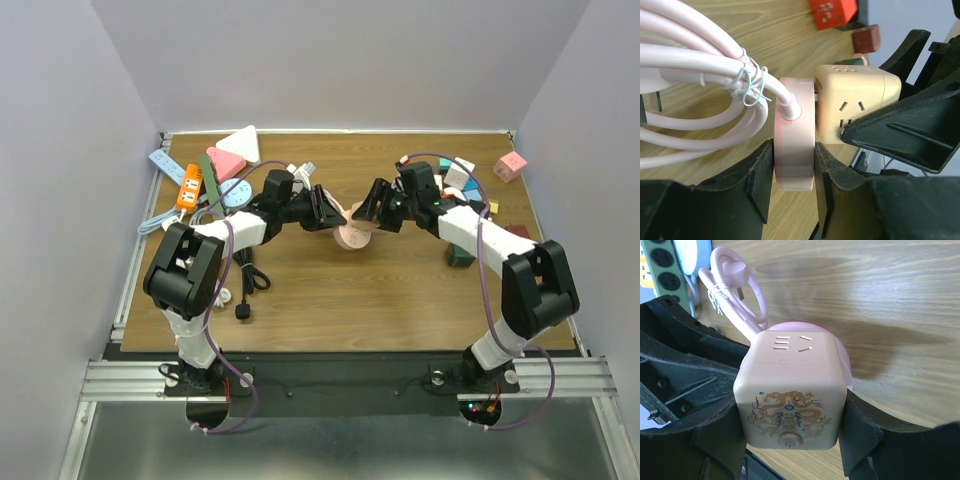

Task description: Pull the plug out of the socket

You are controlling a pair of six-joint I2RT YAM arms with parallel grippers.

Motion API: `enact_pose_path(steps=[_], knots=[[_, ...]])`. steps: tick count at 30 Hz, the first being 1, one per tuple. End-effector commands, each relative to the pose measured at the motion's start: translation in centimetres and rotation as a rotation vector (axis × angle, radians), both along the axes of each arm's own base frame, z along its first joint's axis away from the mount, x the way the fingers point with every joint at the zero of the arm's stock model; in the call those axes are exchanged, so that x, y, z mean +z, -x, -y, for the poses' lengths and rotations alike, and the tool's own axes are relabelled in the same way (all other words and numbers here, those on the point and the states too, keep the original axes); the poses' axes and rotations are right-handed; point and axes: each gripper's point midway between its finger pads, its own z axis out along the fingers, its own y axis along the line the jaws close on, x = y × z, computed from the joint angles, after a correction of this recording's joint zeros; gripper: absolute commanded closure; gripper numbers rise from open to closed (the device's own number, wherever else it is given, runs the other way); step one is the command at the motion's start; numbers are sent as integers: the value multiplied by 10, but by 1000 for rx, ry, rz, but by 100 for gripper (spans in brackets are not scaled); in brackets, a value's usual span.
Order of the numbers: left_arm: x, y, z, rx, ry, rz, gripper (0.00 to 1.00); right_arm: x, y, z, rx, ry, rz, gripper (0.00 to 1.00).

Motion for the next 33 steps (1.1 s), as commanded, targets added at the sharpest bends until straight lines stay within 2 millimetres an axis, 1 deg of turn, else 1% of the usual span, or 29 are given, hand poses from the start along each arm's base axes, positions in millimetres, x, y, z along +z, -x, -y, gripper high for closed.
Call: enact_pose_path(steps=[1,4,5,6,8,9,11,12,14,16,19,20,21,23,24,25,26,27,29,30,32,33], knots=[[-44,-37,-78,293,-200,-63,100,17,-17,1,29,-57,66,100],[-39,-38,-77,294,-191,-54,100,12,-19,-4,41,-62,62,100],[-36,-38,-77,298,-187,-51,100,5,-20,-5,43,-59,45,100],[-36,-37,-77,300,-185,-52,100,2,-22,-6,47,-57,40,100],[-37,-36,-78,302,-181,-53,100,-1,-24,-11,62,-65,31,99],[-41,-34,-78,303,-183,-62,100,-5,-27,-14,64,-64,23,100],[-45,-33,-79,305,-187,-66,100,-10,-28,-20,89,-79,2,100],[-49,-33,-81,311,-197,-69,100,-19,-28,-24,106,-82,-27,99],[-57,-31,-84,315,-213,-82,100,-9,-29,-28,125,-98,-16,99],[-65,-29,-88,321,-235,-91,100,5,-30,-20,91,-74,11,100],[-77,-28,-98,344,-263,-107,100,19,-26,-7,102,-31,33,100],[-81,-27,-101,346,-268,-113,100,27,-24,-3,111,-25,43,100],[-83,-28,-105,351,-272,-113,100,30,-21,4,125,-6,36,99],[-87,-28,-111,357,-287,-113,100,39,-15,11,152,-14,38,100],[-90,-27,-115,362,-292,-121,100,41,-13,20,148,-4,34,99],[-92,-27,-117,360,-295,-122,100,49,-10,22,167,-19,48,100],[-95,-27,-119,365,-299,-129,100,50,-8,23,186,-30,48,99],[-96,-26,-121,366,-299,-132,100,59,-5,27,209,-71,51,100],[-96,-26,-122,365,-294,-136,100,65,-10,38,181,-71,66,99],[-95,-26,-122,363,-291,-134,100,71,-13,44,161,-59,87,100],[-87,-29,-120,363,-280,-116,100,75,-27,62,76,17,135,100],[-82,-30,-119,359,-271,-106,100,79,-46,86,-38,111,175,100]])
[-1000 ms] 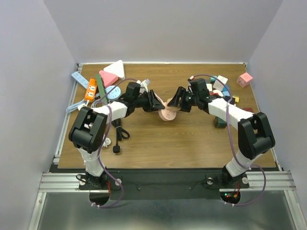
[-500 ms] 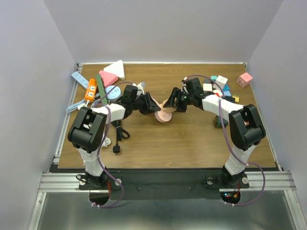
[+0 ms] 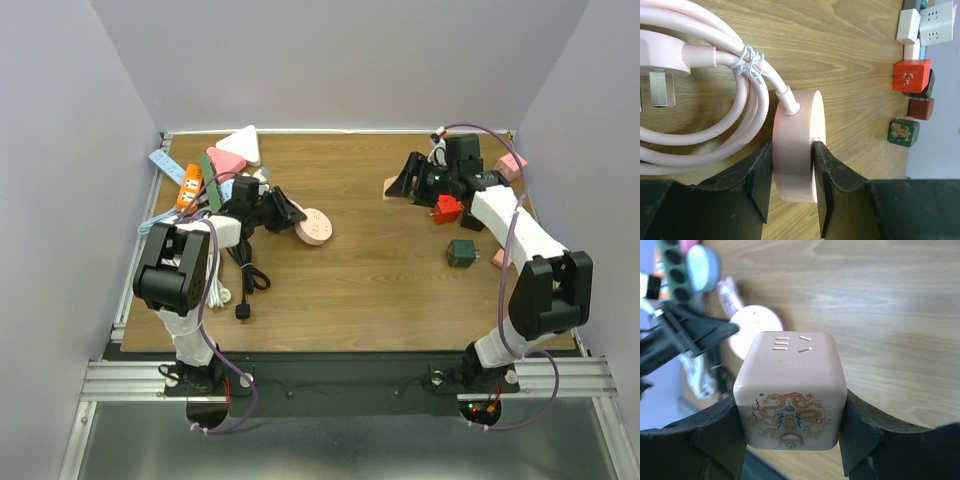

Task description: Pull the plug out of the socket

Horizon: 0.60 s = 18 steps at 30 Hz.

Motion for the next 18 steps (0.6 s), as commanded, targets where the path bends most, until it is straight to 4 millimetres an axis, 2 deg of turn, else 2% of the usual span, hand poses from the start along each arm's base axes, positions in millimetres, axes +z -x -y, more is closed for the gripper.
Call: enact_pose_path(steps=[1,2,3,4,7,8,13,14,16,17,18], knots=[[-23,11,-16,18,-131,-27,100,29,-23,31,-111,137,137,100],[-16,10,-13,9,-116,-13,100,29,-40,60,-240,257,171,100],[-11,9,-12,4,-111,-4,100,29,-49,79,-325,323,180,100],[-4,7,-11,1,-106,11,100,29,-62,112,-467,425,184,99],[8,4,-9,-13,-97,33,100,30,-75,151,-622,509,170,99],[15,2,-9,-17,-94,44,100,28,-81,169,-686,532,140,100],[28,-7,-18,-9,-94,52,100,-6,-86,208,-748,638,36,99],[31,-7,-20,-13,-94,57,100,-20,-84,218,-757,653,-7,99],[32,-10,-28,-3,-96,57,100,-32,-80,221,-759,658,-38,98],[32,-9,-30,-4,-99,58,100,-39,-77,239,-802,660,-68,97],[32,-11,-35,4,-101,58,100,-45,-77,243,-808,659,-84,95]])
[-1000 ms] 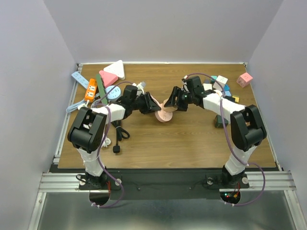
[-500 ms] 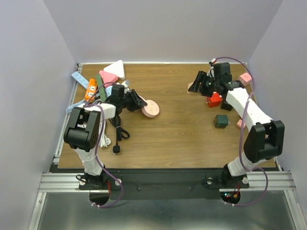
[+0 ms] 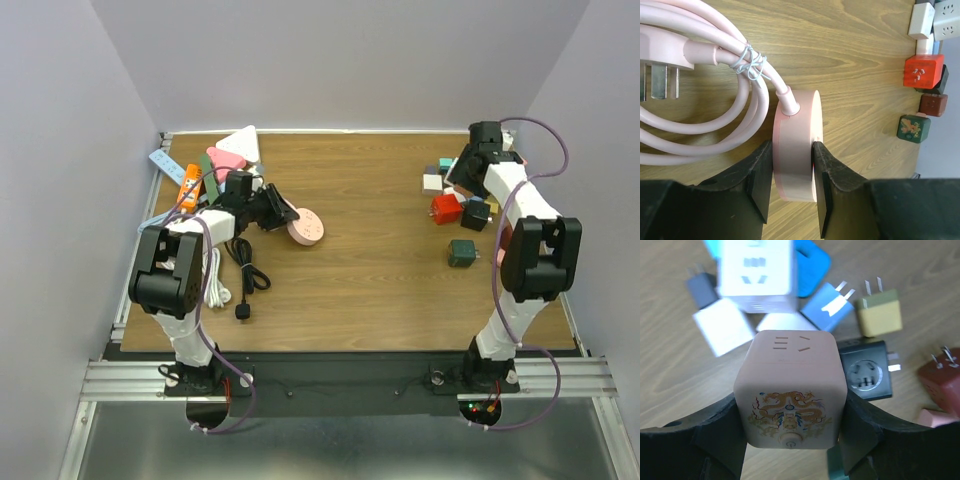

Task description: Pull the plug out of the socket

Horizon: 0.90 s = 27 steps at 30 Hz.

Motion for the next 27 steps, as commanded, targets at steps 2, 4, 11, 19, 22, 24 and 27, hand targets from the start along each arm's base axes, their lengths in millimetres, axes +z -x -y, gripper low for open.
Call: enact_pose_path(steps=[2,4,11,19,22,24,27], knots=[[25,-11,-25,15,-52,77,100,-9,3,43,-126,21,-26,91],[27,-13,-29,20,-57,84,100,-19,1,46,-126,0,-44,88],[32,-16,-35,27,-63,97,100,-32,-15,43,-99,-26,-54,34],[38,-17,-38,30,-78,115,85,-11,-23,35,-50,-51,-6,0],[44,-18,-39,28,-83,131,49,23,-19,28,-26,-76,68,0],[54,-18,-39,30,-82,156,43,40,-12,23,-1,-90,101,0],[67,-18,-40,36,-82,187,34,73,3,8,61,-129,172,0]])
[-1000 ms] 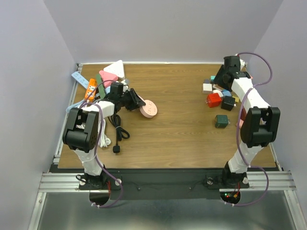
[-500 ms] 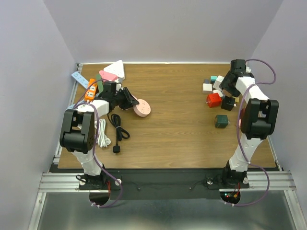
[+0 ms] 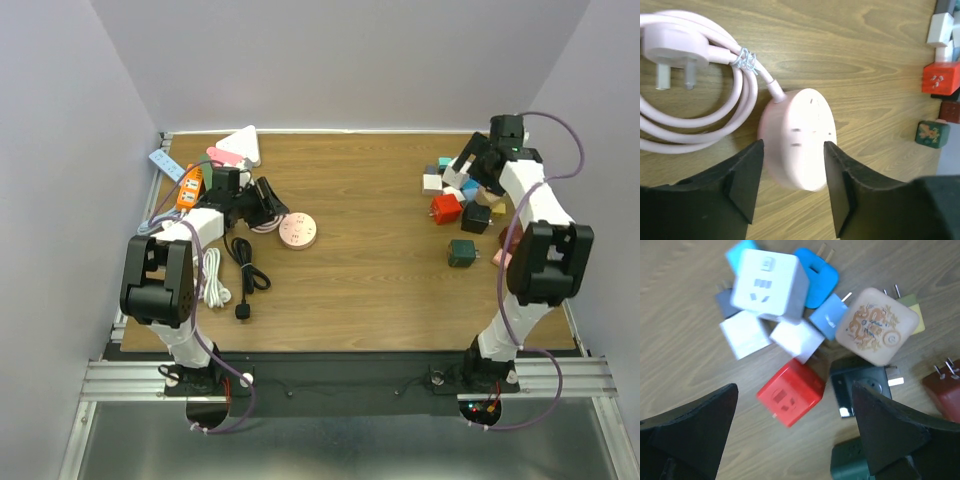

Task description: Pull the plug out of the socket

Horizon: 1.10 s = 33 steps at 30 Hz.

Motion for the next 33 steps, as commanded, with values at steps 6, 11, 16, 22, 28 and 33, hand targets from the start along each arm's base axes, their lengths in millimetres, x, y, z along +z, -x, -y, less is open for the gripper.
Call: enact_pose_path(steps=[6,11,16,22,28,33], knots=[[95,-13,-5,3,-2,252,15,129,48,-60,234,-164,337,0],[141,-6,-8,2,2,367,10,160,79,-89,340,-255,463,0],[193,14,-13,16,10,503,9,174,109,-106,381,-326,512,0],[236,49,-19,13,18,637,10,172,139,-103,340,-311,547,0],[257,83,-33,59,-2,734,10,180,171,-112,350,-349,606,0],[260,109,-43,98,-6,771,11,181,194,-118,353,-377,647,0]])
